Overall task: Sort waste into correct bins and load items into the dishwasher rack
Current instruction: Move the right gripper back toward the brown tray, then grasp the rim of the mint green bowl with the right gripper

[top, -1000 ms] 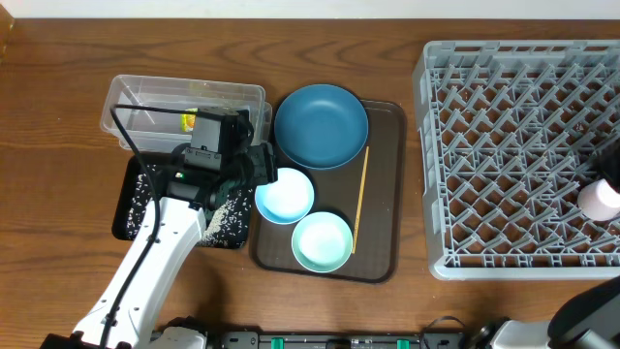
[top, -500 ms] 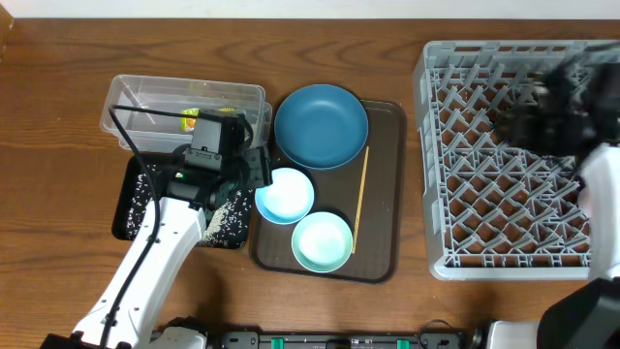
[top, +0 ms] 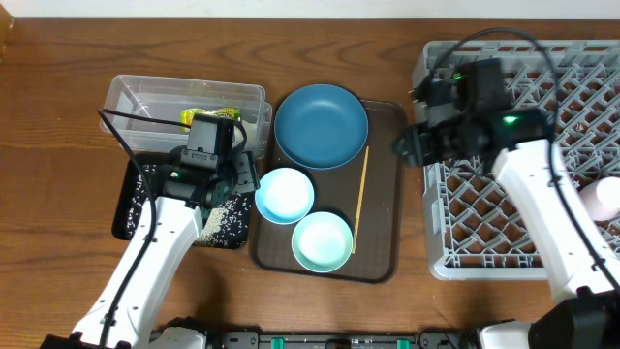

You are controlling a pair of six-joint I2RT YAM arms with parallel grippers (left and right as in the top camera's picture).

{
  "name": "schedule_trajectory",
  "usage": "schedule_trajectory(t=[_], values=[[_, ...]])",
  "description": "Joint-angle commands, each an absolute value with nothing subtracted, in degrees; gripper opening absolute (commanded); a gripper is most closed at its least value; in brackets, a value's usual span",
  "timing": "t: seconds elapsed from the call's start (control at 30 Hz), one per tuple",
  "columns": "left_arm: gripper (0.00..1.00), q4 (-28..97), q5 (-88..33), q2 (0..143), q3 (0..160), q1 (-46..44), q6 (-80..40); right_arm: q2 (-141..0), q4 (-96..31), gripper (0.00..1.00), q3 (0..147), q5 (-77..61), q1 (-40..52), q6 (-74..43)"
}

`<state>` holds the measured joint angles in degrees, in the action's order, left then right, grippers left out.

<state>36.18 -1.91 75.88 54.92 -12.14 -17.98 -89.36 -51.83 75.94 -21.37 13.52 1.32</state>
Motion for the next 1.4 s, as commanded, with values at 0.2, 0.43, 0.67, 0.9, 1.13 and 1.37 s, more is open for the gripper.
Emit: schedule_trajectory(t=[0.2,0.43,0.67,0.9,1.13,1.37], values=[[0.66,36.5,-0.6,75.6,55.5,-11.9,-18.3,-88.4,-48.8,0.56,66.7,-20.3,23.8,2.2],[0.66,36.4,0.2,75.6,55.5,-11.8,-18.3,-88.4,-42.0,0.57,58.3,-20.3,30.4,2.2],[0.66,38.0,1.1,75.6,55.5,-6.0,-20.4,-88.5,-36.6,0.56,54.4,-12.1,35.6,-2.0],[0.67,41.1,1.1,75.6,55.5,5.9,-20.4,-88.5,-34.9,0.45,52.1,-11.0,36.5,-3.0],[0.76,42.0,1.1,75.6,55.5,11.9,-20.4,-88.5,-33.6,0.38,51.2,-13.7,36.9,-4.2],[0.86,42.2,1.1,75.6,55.5,12.1,-20.4,-88.5,-32.8,0.40,51.2,-14.4,38.5,-4.2]])
